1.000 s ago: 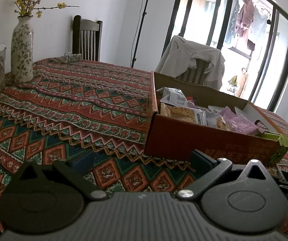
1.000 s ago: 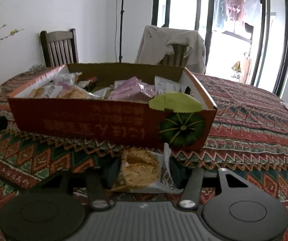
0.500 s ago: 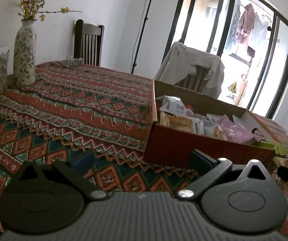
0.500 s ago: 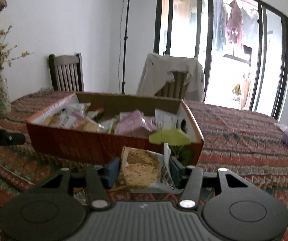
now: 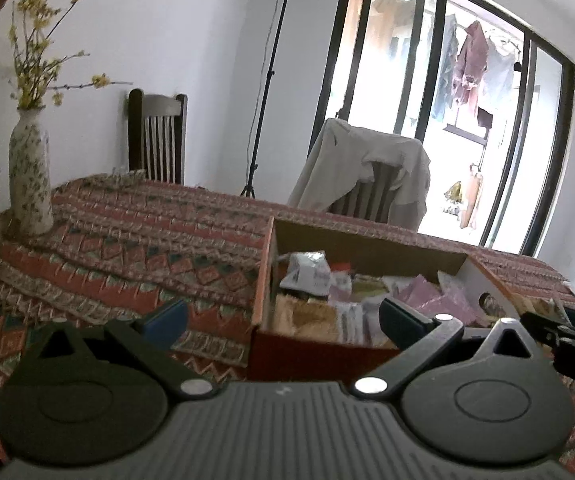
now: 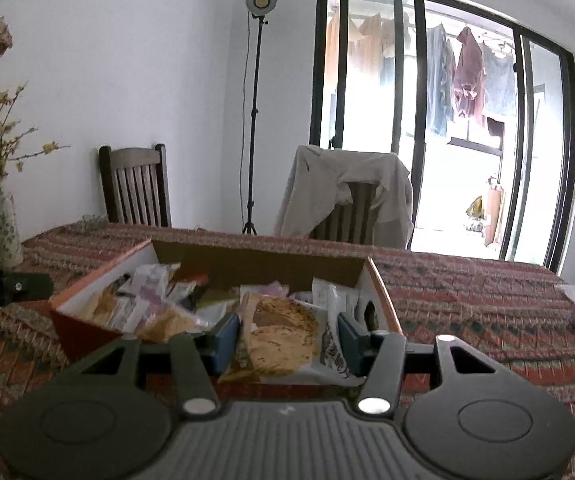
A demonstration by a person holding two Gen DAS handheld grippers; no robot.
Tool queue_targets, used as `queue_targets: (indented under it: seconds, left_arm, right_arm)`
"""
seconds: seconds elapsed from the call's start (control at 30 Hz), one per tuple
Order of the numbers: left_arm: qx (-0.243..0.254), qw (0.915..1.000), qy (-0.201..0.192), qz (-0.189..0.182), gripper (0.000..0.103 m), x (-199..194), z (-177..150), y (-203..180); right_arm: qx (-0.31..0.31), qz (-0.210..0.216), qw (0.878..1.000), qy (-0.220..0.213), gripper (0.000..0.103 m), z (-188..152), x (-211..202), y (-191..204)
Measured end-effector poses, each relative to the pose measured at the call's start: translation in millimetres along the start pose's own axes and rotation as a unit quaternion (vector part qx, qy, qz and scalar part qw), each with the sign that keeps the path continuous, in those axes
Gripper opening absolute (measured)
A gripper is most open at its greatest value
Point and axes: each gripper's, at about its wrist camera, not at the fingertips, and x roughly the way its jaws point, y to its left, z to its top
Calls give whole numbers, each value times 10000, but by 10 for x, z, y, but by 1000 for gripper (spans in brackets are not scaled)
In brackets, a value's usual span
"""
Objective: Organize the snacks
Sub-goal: 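Carry the cracker packet over the box and open the right tool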
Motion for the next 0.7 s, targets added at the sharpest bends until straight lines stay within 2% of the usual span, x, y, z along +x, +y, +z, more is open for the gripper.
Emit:
queue_targets:
  seconds: [0.27,0.57,0.63,0.7]
  left_arm:
    - [126,9999,-85,-12,103,132,134,-177]
    - [140,9997,-19,197,103,433,284,-266]
    - [152,9997,5,211,103,479,293,-288]
    - [180,9996,26,221,103,519,286,-308]
  right_arm:
    - [108,-44,9999,-111,53,268,262,-88]
    - [348,-56,9993,-98,53,394,486,-162]
    - [360,-78,9993,-81,55,398,517,-157]
    - [384,-119,9992,-48,62,386,550,-159]
